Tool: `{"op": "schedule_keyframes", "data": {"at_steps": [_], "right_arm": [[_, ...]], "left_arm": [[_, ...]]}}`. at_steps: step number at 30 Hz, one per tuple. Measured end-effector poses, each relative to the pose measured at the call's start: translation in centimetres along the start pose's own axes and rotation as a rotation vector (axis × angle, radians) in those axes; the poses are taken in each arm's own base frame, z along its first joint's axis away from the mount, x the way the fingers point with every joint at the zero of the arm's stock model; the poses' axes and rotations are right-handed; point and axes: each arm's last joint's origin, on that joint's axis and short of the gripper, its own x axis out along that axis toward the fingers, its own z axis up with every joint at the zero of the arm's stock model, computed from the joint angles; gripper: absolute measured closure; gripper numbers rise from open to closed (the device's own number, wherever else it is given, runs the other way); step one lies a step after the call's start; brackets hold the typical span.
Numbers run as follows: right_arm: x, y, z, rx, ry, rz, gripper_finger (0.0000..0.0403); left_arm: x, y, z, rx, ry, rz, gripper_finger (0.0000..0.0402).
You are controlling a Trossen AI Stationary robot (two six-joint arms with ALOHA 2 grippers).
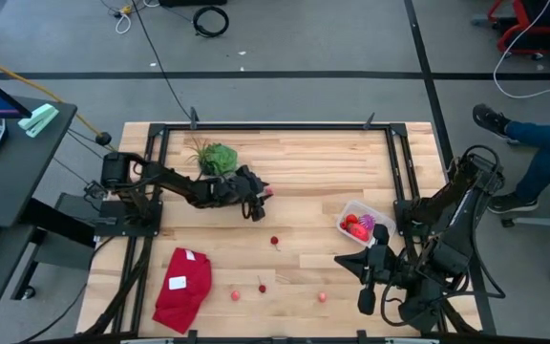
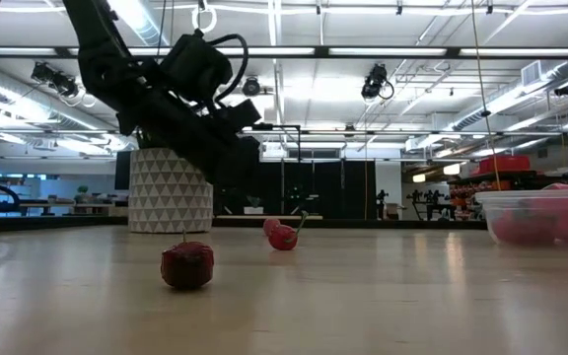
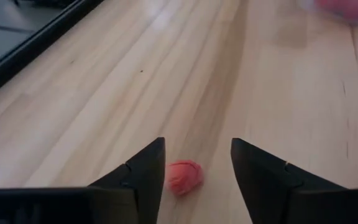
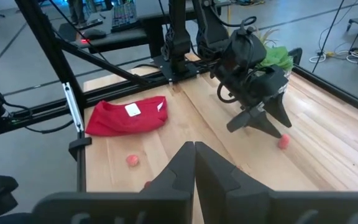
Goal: Pick and placing Produce into tupperware
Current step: Put the top pink peach into the transparent bin
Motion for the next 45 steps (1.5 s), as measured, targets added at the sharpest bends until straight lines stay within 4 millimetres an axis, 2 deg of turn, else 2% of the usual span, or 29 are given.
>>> {"op": "schedule_keyframes", "data": {"at_steps": [7,15,20,26,31,37,43,45], "right_arm": [[0.0,0.0,0.0,0.001,0.001,0.001,0.0385],[0.0,0.0,0.0,0.009,0.004,0.003,0.0385],[0.0,0.0,0.0,0.007,0.008,0.006,0.0385],[0.0,0.0,0.0,-0.002,0.011,0.007,0.0385],[0.0,0.0,0.0,-0.002,0.011,0.007,0.0385],[0.0,0.0,0.0,0.005,0.014,0.009,0.0385],[0.0,0.0,0.0,0.007,0.014,0.009,0.0385],[0.0,0.0,0.0,0.008,0.014,0.009,0.0385]], "left_arm": [[0.5,0.0,-0.8,-0.08,0.04,-0.039,0.0193],[2.6,0.6,-2.0,-0.088,0.074,0.041,0.0207],[4.0,0.5,-2.0,-0.088,0.078,0.054,0.0209],[4.6,0.4,-2.3,-0.104,0.083,0.059,0.0219],[4.6,0.2,-2.4,-0.144,0.087,0.055,0.0237],[4.5,-0.5,-2.5,-0.139,0.083,0.038,0.0277],[4.1,-2.0,-2.1,-0.143,0.028,-0.023,0.0309],[4.1,-2.8,-1.3,-0.154,-0.016,-0.056,0.0313]]}}
